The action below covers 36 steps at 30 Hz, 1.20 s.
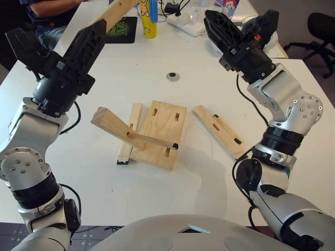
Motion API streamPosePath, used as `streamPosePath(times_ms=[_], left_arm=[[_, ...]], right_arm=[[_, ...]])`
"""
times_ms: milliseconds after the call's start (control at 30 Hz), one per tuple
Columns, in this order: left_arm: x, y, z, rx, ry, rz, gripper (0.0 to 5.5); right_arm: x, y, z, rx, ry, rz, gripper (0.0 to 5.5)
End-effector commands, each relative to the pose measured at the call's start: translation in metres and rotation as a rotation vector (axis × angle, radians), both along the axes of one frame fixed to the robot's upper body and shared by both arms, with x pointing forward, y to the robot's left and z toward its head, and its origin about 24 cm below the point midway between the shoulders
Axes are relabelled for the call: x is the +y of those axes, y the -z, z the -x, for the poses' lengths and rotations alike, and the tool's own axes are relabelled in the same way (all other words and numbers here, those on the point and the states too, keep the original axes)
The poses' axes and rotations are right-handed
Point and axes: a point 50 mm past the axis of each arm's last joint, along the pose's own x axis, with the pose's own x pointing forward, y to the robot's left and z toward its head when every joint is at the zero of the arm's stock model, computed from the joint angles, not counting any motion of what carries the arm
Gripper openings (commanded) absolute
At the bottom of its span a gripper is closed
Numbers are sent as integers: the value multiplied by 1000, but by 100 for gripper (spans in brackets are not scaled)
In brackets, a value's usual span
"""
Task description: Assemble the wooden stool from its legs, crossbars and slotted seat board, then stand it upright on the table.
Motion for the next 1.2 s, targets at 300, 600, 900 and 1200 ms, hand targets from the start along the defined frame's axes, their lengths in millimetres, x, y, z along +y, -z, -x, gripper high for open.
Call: streamPosePath(times_ms=[300,600,900,1200], left_arm=[[-7,-35,8,70,180,312,202],[-29,-28,15,107,260,274,202],[-47,-19,16,178,309,301,202],[-53,-18,19,187,330,293,202]], right_arm=[[14,-40,21,-111,-182,-188,323],[26,-48,14,-137,-147,-162,345],[34,-59,16,-191,-180,-182,345],[34,-61,14,-201,-172,-175,345]])
